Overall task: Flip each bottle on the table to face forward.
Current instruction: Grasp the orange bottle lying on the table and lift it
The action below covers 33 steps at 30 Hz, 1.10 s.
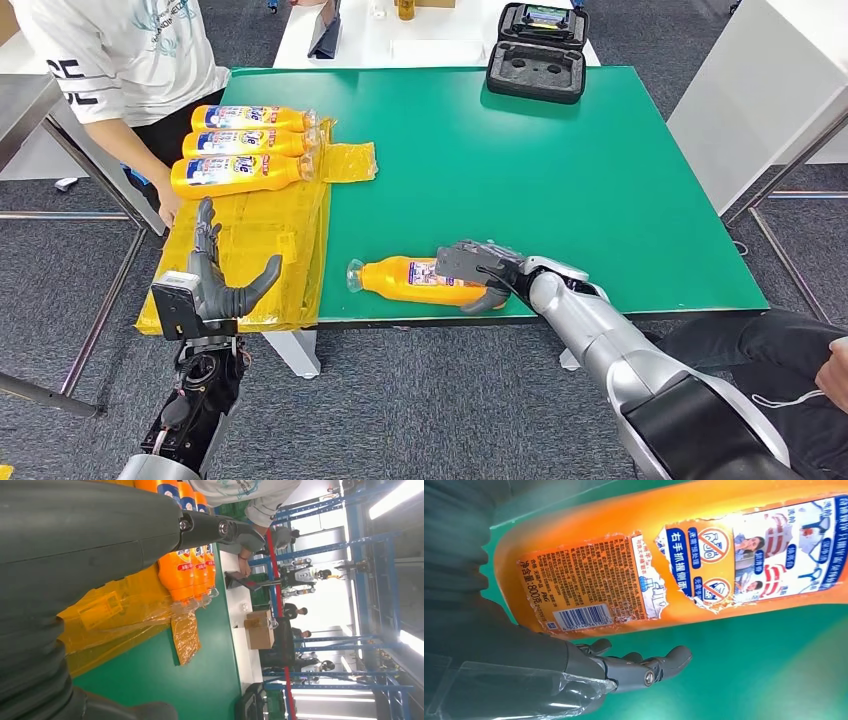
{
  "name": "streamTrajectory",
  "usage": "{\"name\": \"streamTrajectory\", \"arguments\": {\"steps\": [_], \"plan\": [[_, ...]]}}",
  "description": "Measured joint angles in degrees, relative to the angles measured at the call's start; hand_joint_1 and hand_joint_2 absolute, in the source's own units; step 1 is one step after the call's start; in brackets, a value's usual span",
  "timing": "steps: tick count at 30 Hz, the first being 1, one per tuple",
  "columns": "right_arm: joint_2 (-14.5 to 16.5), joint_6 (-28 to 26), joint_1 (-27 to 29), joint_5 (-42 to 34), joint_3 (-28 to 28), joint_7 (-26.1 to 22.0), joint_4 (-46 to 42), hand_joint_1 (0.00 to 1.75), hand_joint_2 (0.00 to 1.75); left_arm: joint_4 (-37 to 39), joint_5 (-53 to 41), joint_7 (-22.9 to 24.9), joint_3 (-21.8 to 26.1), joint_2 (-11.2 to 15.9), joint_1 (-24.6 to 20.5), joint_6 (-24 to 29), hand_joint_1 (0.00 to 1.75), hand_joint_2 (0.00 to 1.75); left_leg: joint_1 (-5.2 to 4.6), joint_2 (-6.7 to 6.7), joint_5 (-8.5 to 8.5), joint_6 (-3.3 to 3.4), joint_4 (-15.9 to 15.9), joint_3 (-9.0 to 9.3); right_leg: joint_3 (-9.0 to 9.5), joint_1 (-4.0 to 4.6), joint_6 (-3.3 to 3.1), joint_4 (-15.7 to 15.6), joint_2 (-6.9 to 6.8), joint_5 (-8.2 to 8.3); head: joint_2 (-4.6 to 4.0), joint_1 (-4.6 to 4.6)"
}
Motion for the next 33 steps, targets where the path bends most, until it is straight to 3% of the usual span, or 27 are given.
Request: {"name": "streamTrajectory", "arguments": {"steps": [7, 10, 14, 17, 30, 33], "plan": [[-0.31, 0.79, 0.03, 0.13, 0.47, 0.82, 0.37, 0.0, 1.75, 1.13, 0.33, -0.18, -0.14, 0.0, -0.27, 0.31, 0.0, 1.75, 0.0, 0.0, 0.0, 0.0, 0.0, 0.0, 0.0, 0.0, 0.0, 0.0, 0.0, 0.0, 0.0, 0.0], [-0.52, 1.34, 0.03, 0.07, 0.6, 1.06, 0.46, 0.2, 1.75, 1.67, -0.61, -0.18, -0.42, 0.03, -0.46, 0.81, 0.0, 1.75, 0.0, 0.0, 0.0, 0.0, 0.0, 0.01, 0.01, 0.0, 0.0, 0.0, 0.0, 0.0, 0.0, 0.0], [-0.72, 1.62, 0.02, 0.2, 1.12, 1.36, 0.53, 1.52, 1.75, 2.57, -1.84, -0.16, -1.34, 0.09, -0.97, 1.07, 0.0, 1.75, 0.0, 0.0, 0.0, 0.0, 0.0, 0.01, 0.01, 0.0, 0.0, 0.0, 0.0, 0.0, 0.0, 0.0], [-0.8, 1.68, -0.01, 0.44, 1.48, 1.44, 0.55, 1.73, 1.75, 2.88, -1.92, -0.17, -1.68, 0.09, -1.1, 1.21, 0.0, 1.75, 0.0, 0.0, 0.0, 0.0, 0.0, 0.01, 0.01, 0.0, 0.0, 0.0, 0.01, 0.0, 0.0, -0.01], [-0.49, -0.4, -0.02, 0.36, 2.54, 1.59, 1.02, 1.75, 1.75, 2.95, -1.86, 0.0, -1.79, 0.09, -1.02, 1.18, 0.0, 1.75, 0.0, 0.0, 0.0, 0.0, 0.0, 0.01, 0.01, 0.0, 0.0, 0.0, 0.0, 0.0, 0.0, 0.0], [-0.37, -3.18, 0.36, -0.72, 2.36, -0.38, 0.99, 1.75, 1.75, 2.83, -1.84, 0.1, -1.78, 0.09, -0.74, 0.73, 0.0, 1.75, 0.0, 0.0, 0.0, 0.0, 0.0, 0.0, 0.02, 0.0, 0.0, 0.0, 0.0, 0.0, 0.0, 0.0]]}}
